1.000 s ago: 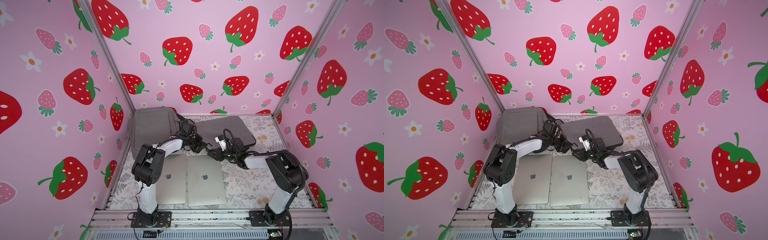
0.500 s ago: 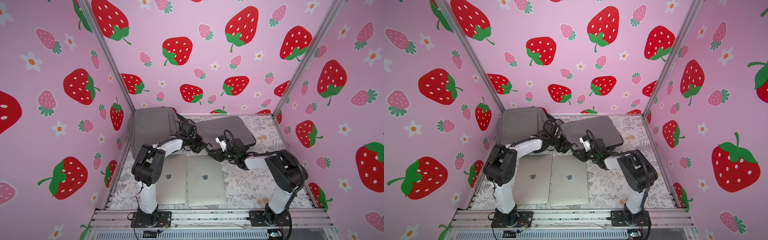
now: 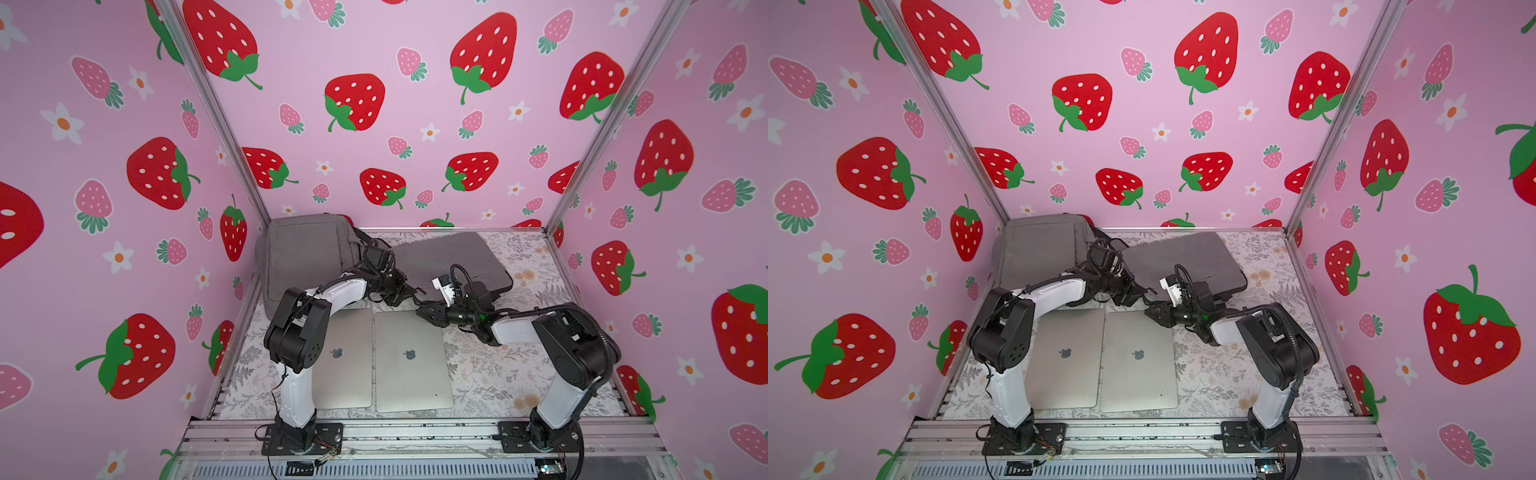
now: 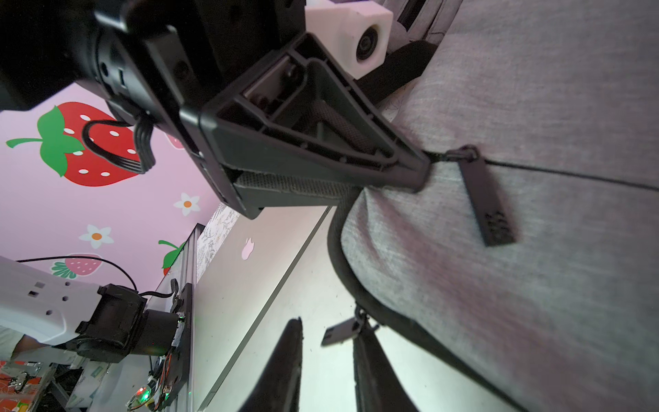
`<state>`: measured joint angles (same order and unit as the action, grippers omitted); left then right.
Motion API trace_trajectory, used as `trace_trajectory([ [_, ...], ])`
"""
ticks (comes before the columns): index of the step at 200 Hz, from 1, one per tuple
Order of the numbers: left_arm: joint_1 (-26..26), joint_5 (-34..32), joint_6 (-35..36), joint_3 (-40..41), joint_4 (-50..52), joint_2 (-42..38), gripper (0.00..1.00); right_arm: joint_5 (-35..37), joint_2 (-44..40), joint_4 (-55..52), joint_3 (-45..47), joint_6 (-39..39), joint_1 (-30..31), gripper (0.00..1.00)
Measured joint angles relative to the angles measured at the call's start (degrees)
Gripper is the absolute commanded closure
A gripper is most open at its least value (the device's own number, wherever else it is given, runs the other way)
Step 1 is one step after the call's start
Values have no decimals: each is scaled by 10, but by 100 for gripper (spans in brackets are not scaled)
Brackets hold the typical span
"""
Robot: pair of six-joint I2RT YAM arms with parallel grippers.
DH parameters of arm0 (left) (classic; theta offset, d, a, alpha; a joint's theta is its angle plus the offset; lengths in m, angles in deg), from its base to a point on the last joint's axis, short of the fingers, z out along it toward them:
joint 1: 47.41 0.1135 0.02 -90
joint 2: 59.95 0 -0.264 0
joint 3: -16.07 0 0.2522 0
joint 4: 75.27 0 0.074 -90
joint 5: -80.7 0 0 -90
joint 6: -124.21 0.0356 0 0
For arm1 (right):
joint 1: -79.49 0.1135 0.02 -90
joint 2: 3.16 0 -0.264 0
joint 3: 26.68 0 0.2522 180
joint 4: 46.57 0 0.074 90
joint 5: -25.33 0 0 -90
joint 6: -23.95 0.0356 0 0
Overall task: Open the zippered laptop bag and take out the laptop
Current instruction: Unzip the zipper on the zippered laptop bag.
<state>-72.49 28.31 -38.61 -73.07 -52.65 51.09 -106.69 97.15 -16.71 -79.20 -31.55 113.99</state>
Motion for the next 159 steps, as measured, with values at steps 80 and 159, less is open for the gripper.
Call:
trace_trajectory([
  [80, -3, -1, 4, 0, 4, 0, 100, 62, -4, -49, -3, -37, 0, 67],
  [159, -5, -3, 5, -1, 7, 0, 100, 84, -6, -66, -8, -57, 9, 65],
])
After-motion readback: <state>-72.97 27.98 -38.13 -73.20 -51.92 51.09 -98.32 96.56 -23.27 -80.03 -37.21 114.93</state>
